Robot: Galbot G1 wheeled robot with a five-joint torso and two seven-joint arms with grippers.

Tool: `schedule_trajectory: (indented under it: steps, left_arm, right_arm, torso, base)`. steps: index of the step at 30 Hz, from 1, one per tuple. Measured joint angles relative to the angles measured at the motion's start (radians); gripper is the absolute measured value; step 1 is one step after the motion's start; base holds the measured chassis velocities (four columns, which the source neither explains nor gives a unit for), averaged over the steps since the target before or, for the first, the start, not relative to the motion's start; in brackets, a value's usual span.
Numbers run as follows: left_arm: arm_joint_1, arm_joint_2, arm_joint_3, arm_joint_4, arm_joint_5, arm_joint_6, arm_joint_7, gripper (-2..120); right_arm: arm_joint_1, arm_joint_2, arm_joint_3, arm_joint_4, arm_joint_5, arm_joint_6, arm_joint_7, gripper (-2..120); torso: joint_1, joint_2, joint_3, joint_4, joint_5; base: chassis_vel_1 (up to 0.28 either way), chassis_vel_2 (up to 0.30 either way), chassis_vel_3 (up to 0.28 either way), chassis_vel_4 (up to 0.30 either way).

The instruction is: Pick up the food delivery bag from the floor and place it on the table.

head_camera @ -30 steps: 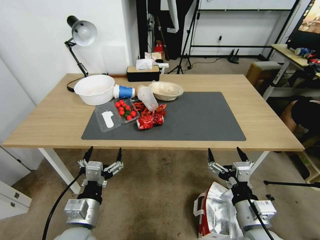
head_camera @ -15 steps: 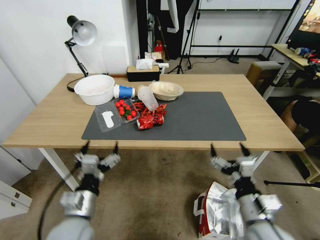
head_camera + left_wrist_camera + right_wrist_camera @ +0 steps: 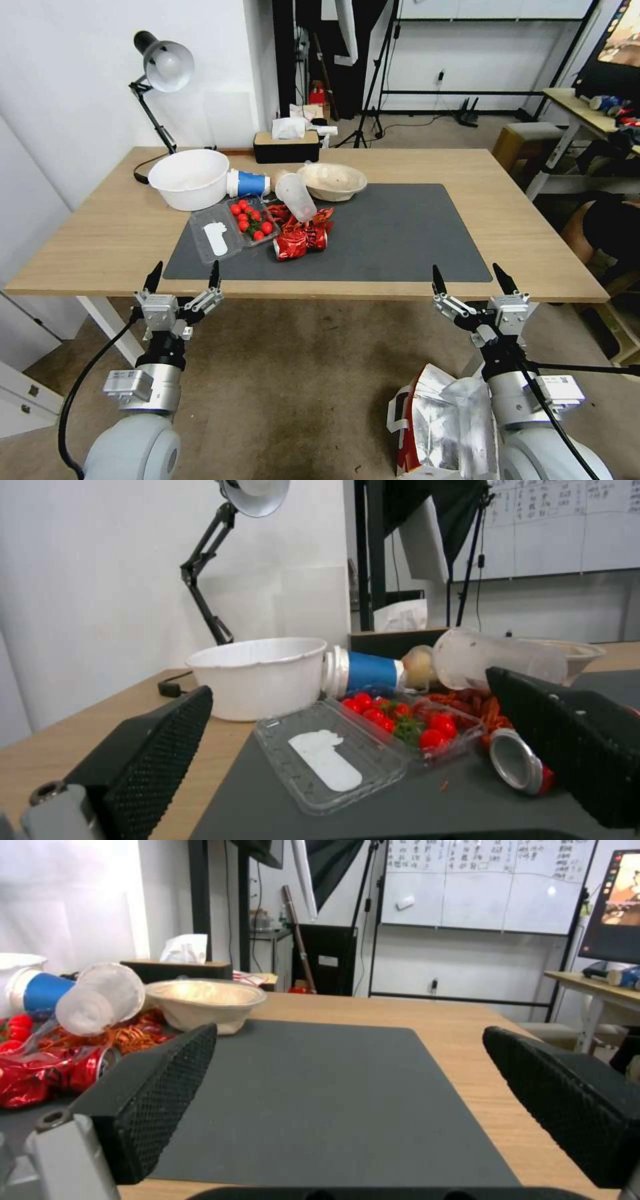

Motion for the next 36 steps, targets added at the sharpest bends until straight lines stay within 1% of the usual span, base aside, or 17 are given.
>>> schedule_trajectory:
  steps: [4, 5, 7, 8, 11, 12, 15, 19, 21, 27, 30, 32, 35, 36]
  left_arm:
    - [0.001, -0.004, 0.004, -0.001, 0.013, -0.001, -0.003, 102]
    - [0.001, -0.005, 0.006, -0.001, 0.020, -0.002, -0.004, 101]
    - [0.000, -0.003, 0.008, 0.001, 0.024, -0.010, -0.004, 100]
    - [0.000, -0.003, 0.008, 0.001, 0.024, -0.010, -0.004, 100]
    - [0.000, -0.001, 0.009, 0.001, 0.024, -0.011, -0.003, 100]
    - [0.000, -0.001, 0.009, 0.001, 0.024, -0.011, -0.003, 100]
    - [0.000, 0.001, 0.010, 0.002, 0.024, -0.012, -0.001, 100]
    - [0.000, 0.003, 0.011, 0.002, 0.024, -0.012, -0.001, 100]
    - [-0.002, 0.004, 0.014, 0.003, 0.024, -0.013, -0.001, 100]
    - [-0.003, 0.004, 0.021, 0.004, 0.023, -0.013, -0.001, 100]
    - [-0.004, 0.005, 0.023, 0.004, 0.022, -0.013, 0.000, 100]
    - [-0.004, 0.005, 0.023, 0.004, 0.022, -0.013, 0.000, 100]
    - [-0.003, 0.004, 0.023, 0.001, 0.021, -0.013, 0.001, 100]
    - [-0.003, 0.004, 0.023, 0.001, 0.021, -0.013, 0.001, 100]
  right_arm:
    - [-0.001, -0.002, 0.000, 0.002, 0.005, 0.002, 0.000, 100]
    - [-0.001, -0.004, 0.001, 0.005, 0.008, 0.002, 0.001, 100]
    - [-0.001, -0.004, 0.003, 0.010, 0.010, 0.002, 0.000, 100]
    - [-0.001, -0.004, 0.003, 0.010, 0.010, 0.002, 0.000, 100]
    - [-0.001, 0.004, 0.001, 0.011, 0.008, 0.002, 0.000, 100]
    - [-0.001, 0.004, 0.001, 0.011, 0.008, 0.002, 0.000, 100]
    - [-0.002, 0.008, 0.000, 0.013, 0.007, 0.002, -0.002, 100]
    - [-0.002, 0.010, 0.000, 0.013, 0.006, 0.002, -0.002, 100]
    - [-0.004, 0.013, 0.001, 0.013, 0.005, 0.001, -0.002, 100]
    - [-0.005, 0.017, 0.001, 0.015, 0.003, 0.000, -0.002, 100]
    - [-0.004, 0.020, 0.001, 0.015, 0.003, 0.000, -0.002, 100]
    - [-0.004, 0.020, 0.001, 0.015, 0.003, 0.000, -0.002, 100]
    - [-0.003, 0.021, 0.001, 0.015, 0.003, -0.001, -0.002, 100]
    - [-0.003, 0.021, 0.001, 0.015, 0.003, -0.001, -0.002, 100]
  torso:
    - [-0.001, -0.002, -0.001, 0.0000, 0.0001]
    - [-0.004, -0.008, -0.004, 0.0000, 0.0000]
    - [-0.017, -0.037, -0.019, 0.0000, 0.0000]
    - [-0.017, -0.037, -0.019, 0.0000, 0.0000]
    - [-0.026, -0.059, -0.032, 0.0000, 0.0000]
    - [-0.026, -0.059, -0.032, 0.0000, 0.0000]
    - [-0.034, -0.077, -0.042, 0.0000, -0.0001]
    - [-0.039, -0.089, -0.049, 0.0000, 0.0000]
    - [-0.048, -0.109, -0.060, 0.0000, 0.0000]
    - [-0.059, -0.134, -0.074, 0.0000, 0.0000]
    - [-0.068, -0.156, -0.087, 0.0000, 0.0000]
    - [-0.070, -0.160, -0.090, 0.0000, 0.0000]
    - [-0.079, -0.180, -0.101, 0.0000, 0.0000]
    - [-0.079, -0.180, -0.101, 0.0000, 0.0000]
  base:
    - [0.000, 0.000, 0.000, 0.000]
    - [0.000, 0.000, 0.000, 0.000]
    - [0.000, 0.000, 0.000, 0.000]
    - [0.000, 0.000, 0.000, 0.000]
    - [0.000, 0.000, 0.000, 0.000]
    - [0.000, 0.000, 0.000, 0.000]
    - [0.000, 0.000, 0.000, 0.000]
    - [0.000, 0.000, 0.000, 0.000]
    - [0.000, 0.000, 0.000, 0.000]
    - [0.000, 0.000, 0.000, 0.000]
    - [0.000, 0.000, 0.000, 0.000]
    - [0.000, 0.000, 0.000, 0.000]
    - [0.000, 0.000, 0.000, 0.000]
    - [0.000, 0.000, 0.000, 0.000]
